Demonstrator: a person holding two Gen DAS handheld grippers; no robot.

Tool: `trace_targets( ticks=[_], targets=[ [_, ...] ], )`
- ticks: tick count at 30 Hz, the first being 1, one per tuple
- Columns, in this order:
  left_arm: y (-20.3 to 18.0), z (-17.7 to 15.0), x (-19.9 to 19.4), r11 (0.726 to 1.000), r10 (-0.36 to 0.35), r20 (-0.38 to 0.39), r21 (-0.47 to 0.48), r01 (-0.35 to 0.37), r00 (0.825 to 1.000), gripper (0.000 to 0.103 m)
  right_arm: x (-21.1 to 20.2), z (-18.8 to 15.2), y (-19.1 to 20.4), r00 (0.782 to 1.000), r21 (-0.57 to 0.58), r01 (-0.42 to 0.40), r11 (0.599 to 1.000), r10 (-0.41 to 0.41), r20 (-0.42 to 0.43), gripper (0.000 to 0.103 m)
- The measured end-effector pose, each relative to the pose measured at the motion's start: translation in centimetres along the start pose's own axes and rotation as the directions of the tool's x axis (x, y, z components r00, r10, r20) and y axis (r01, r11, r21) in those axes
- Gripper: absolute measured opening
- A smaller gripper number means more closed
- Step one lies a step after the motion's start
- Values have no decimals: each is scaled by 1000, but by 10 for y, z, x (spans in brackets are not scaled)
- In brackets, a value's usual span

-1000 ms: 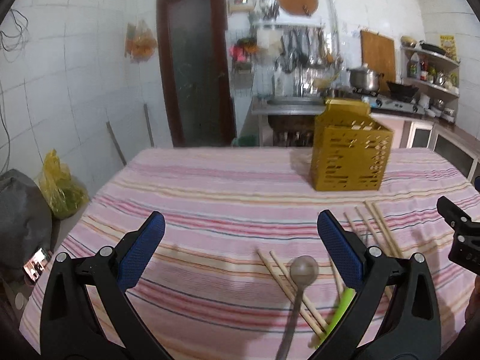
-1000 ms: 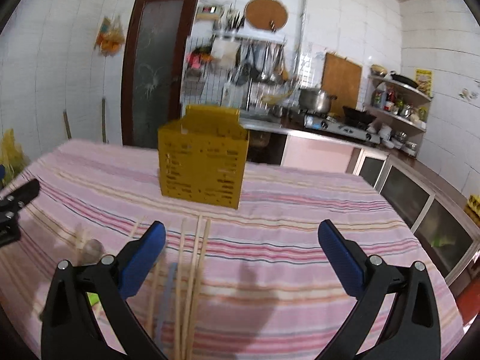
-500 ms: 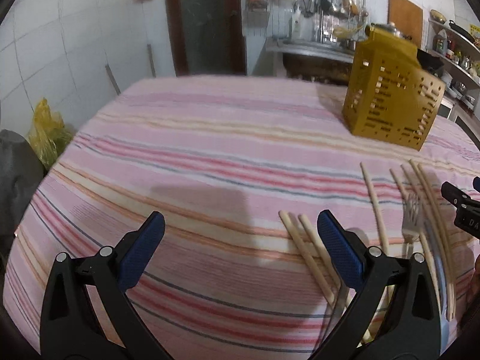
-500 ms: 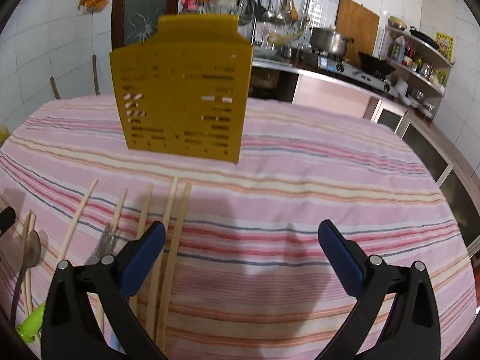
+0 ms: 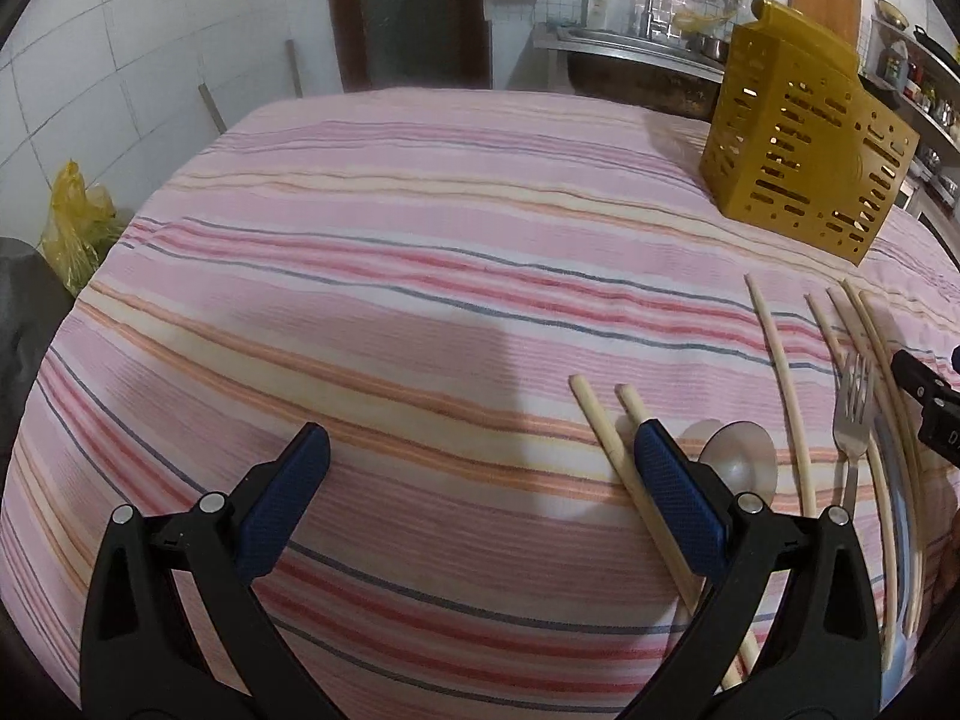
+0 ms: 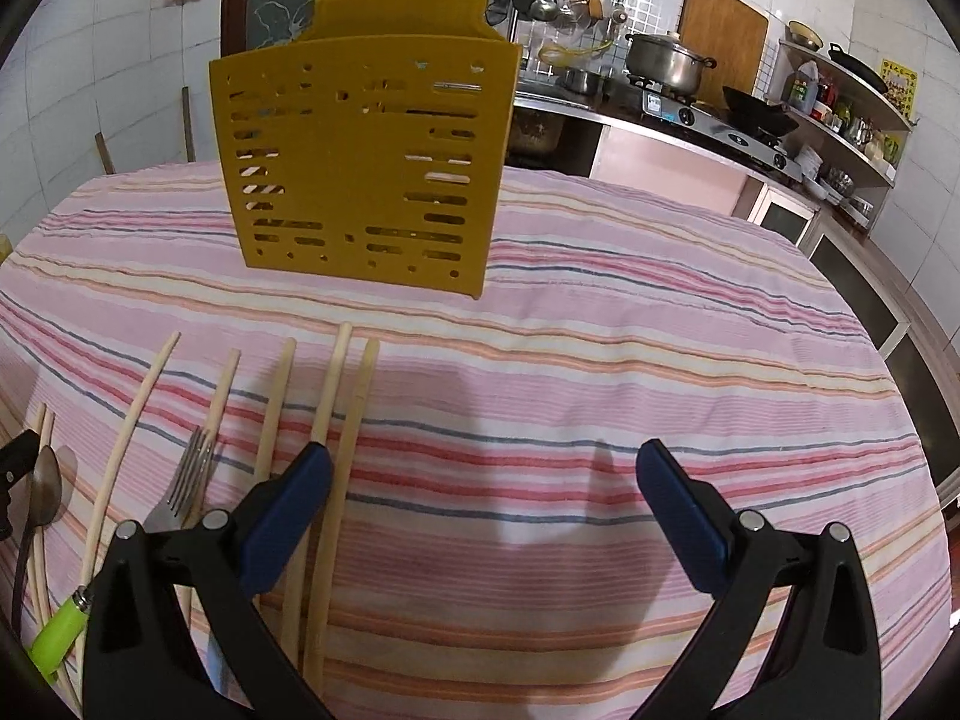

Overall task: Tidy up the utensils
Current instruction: 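Lower the left tool toward a chopstick while the right tool lowers toward another chopstick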

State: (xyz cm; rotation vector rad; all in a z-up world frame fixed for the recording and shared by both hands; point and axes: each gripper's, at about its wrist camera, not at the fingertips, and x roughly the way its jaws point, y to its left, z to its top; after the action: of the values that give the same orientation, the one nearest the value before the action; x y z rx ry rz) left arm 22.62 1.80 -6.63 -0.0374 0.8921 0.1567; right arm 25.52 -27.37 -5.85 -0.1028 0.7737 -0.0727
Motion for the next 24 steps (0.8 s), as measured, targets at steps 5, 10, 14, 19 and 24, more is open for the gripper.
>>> trace_targets(
  ticks=[5, 10, 14, 19, 24],
  targets=[
    [-2, 1, 2, 1000, 1, -8, 9, -1, 1000, 98, 6, 2, 0, 1000, 0, -15, 1000, 15, -20, 99],
    [-4, 4, 7, 1000, 11, -26, 18, -10, 1000, 98, 10, 1, 2, 999, -5, -11, 1000, 11, -41, 99],
    [-8, 5, 7, 999, 32, -34, 23, -31, 999, 98, 13, 1, 3, 998, 3, -20, 1000, 20, -61, 99],
    [-9, 5, 7, 999, 49, -60, -10, -50, 997, 98, 15, 3, 3, 996, 15, -28, 999, 29, -84, 99],
    [-15, 0, -2, 997, 52, -65, -62, -56, 997, 88, 18, 6, 3, 995, 30, -44, 999, 47, -88, 92]
  ],
)
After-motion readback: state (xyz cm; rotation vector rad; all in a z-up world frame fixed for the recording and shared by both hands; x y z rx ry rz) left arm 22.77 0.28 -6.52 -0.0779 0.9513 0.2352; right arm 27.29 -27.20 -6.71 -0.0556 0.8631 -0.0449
